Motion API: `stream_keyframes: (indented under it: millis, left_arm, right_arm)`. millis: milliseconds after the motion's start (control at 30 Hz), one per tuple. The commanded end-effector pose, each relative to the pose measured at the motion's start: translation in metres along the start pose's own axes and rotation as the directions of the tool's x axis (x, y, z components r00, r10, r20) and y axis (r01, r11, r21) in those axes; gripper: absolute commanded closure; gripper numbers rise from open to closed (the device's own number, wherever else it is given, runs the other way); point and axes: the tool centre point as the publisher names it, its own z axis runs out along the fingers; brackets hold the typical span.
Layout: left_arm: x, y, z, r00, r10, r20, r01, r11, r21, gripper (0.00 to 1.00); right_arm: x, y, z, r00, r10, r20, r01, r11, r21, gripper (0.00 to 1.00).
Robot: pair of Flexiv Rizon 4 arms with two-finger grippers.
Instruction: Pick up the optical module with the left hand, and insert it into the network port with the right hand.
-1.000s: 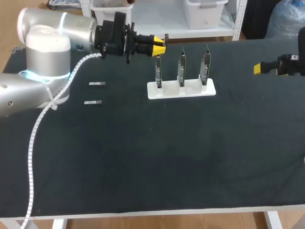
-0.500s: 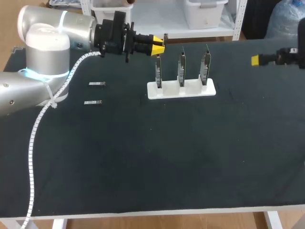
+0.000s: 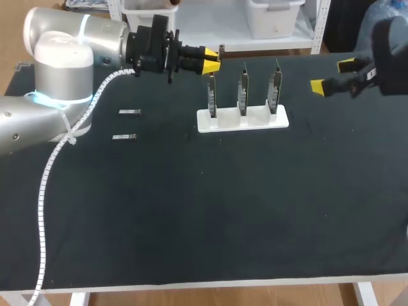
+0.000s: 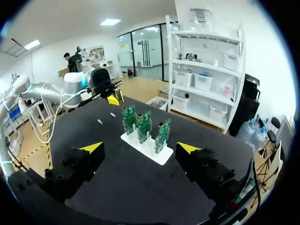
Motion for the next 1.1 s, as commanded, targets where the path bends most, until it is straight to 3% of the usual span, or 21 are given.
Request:
stream_keyframes:
  millis: [33, 267, 1067, 1100]
  left_arm:
    - [0.0, 0.002, 0.001, 1.0, 0.0, -0.001, 0.0, 1.0, 0.005, 1.0]
    - [0.0, 0.002, 0.001, 1.0, 0.0, -0.001, 0.0, 1.0, 0.005, 1.0]
    - [0.0, 0.002, 0.001, 1.0, 0.0, -0.001, 0.0, 1.0, 0.005, 1.0]
    - [0.0, 0.002, 0.001, 1.0, 0.0, -0.001, 0.0, 1.0, 0.005, 1.0]
  right_arm:
    - [-0.002, -0.003, 0.009, 0.998, -0.024, 0.063, 0.037, 0.975, -0.219, 0.0]
    - [-0.014, 0.01, 0.016, 0.989, -0.09, 0.119, 0.118, 0.958, -0.26, 0.0]
    - [-0.015, 0.013, 0.017, 0.987, -0.09, 0.13, 0.121, 0.959, -0.256, 0.0]
    - [-0.019, 0.016, 0.019, 0.982, -0.109, 0.156, 0.148, 0.951, -0.271, 0.0]
